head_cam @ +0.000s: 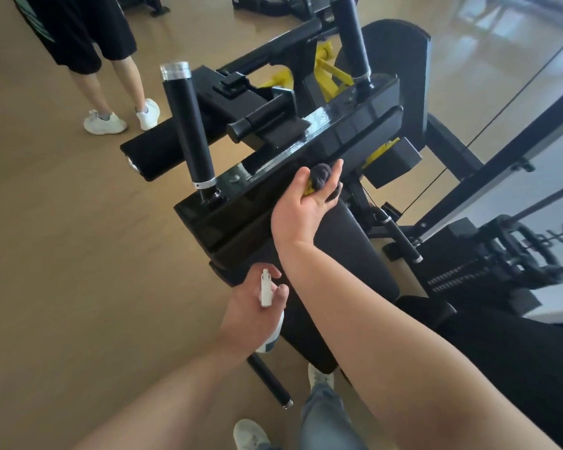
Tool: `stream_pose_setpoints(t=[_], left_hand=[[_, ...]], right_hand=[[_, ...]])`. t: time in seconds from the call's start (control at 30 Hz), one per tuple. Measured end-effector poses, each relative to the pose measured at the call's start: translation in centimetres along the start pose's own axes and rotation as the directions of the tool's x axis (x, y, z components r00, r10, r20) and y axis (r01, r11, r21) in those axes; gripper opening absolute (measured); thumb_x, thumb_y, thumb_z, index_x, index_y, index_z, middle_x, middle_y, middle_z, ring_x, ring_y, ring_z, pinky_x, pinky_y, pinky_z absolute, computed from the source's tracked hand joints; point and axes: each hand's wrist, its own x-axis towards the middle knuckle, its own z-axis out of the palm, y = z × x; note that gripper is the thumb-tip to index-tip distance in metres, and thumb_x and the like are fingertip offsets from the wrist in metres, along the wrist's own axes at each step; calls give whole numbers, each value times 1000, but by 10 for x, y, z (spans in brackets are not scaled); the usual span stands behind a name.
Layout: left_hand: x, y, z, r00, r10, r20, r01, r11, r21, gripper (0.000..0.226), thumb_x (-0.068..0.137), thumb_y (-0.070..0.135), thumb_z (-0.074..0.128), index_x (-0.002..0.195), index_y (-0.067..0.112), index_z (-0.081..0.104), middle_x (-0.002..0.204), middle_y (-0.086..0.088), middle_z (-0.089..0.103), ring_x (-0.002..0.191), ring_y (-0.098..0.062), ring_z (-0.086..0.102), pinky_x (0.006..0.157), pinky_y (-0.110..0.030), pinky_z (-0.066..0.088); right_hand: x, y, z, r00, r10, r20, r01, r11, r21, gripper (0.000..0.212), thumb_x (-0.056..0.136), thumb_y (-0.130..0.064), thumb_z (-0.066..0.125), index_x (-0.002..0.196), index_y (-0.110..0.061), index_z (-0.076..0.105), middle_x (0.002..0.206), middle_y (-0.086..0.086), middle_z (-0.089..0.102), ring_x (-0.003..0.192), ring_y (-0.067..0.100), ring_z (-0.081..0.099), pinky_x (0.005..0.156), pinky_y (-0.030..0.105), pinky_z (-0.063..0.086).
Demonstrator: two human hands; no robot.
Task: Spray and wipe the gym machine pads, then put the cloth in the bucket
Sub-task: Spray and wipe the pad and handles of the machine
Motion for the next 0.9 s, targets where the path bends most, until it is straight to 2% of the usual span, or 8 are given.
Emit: stream_pose_setpoints(t=[0.17, 0.3, 0.43, 0.53, 0.7, 0.77, 0.83, 0.9], left_hand=[[33, 25, 25, 998, -49, 35, 51, 998, -41, 20, 87, 45, 62, 102, 47, 50, 82, 4, 71, 82, -12, 71, 81, -36, 61], [59, 47, 50, 996, -41, 82, 45, 998, -45, 25, 82, 55, 58, 103, 45, 49, 86, 4, 71, 87, -14, 71, 80, -29, 56], [81, 67, 69, 991, -35, 133, 41, 998, -42, 22, 96, 33, 66, 111, 37, 51, 89, 4, 71, 88, -12, 70, 73, -12, 50], [93, 82, 80, 990, -29, 135, 41, 996, -84, 21, 96, 27, 67, 111, 32, 53, 85, 3, 70, 85, -9, 70, 71, -9, 50], [108, 95, 96, 993, -39, 115, 50, 994, -99, 20, 96, 29, 66, 111, 31, 54, 88, 3, 70, 88, -14, 71, 75, -16, 53], [110, 99, 99, 993, -45, 112, 57, 992, -108, 19, 96, 29, 66, 111, 31, 54, 89, 2, 70, 89, -17, 71, 78, -21, 54], [110, 102, 99, 993, -32, 113, 45, 993, -110, 18, 96, 28, 66, 109, 31, 54, 87, 1, 70, 89, -18, 72, 78, -24, 55], [110, 103, 97, 995, -31, 100, 42, 992, -115, 18, 96, 28, 66, 108, 34, 54, 87, 1, 70, 90, -17, 72, 79, -26, 55]], right_hand=[[49, -7, -20, 994, -67, 84, 73, 995, -73, 68, 108, -40, 50, 161, -53, 9, 170, -11, -23, 159, 25, 16, 110, 27, 20], [92, -12, -32, 989, -128, 80, 137, 984, -113, 66, 107, -43, 52, 159, -56, 14, 169, -17, -23, 159, 24, 14, 111, 28, 21], [134, -15, -43, 982, -174, 70, 181, 977, -111, 65, 105, -44, 54, 158, -55, 19, 169, -19, -19, 160, 23, 9, 120, 35, 20], [168, -20, -52, 978, -204, 50, 209, 970, -125, 63, 104, -46, 55, 157, -55, 23, 170, -18, -15, 161, 24, 6, 123, 40, 20], [205, -20, -59, 969, -247, -14, 244, 964, -107, 60, 100, -54, 53, 152, -61, 25, 170, -19, 3, 159, 25, 15, 126, 53, 22], [220, -25, -66, 982, -185, -35, 183, 981, -62, 61, 100, -55, 51, 156, -53, 27, 166, -10, 22, 153, 23, 28, 125, 53, 25], [235, -32, -72, 994, -104, -42, 101, 993, -57, 64, 97, -60, 49, 157, -48, 29, 154, -8, 41, 142, 19, 42, 122, 53, 35], [229, -37, -74, 996, -84, -35, 80, 993, -88, 63, 99, -60, 48, 157, -50, 26, 151, -9, 45, 140, 18, 45, 120, 53, 37]])
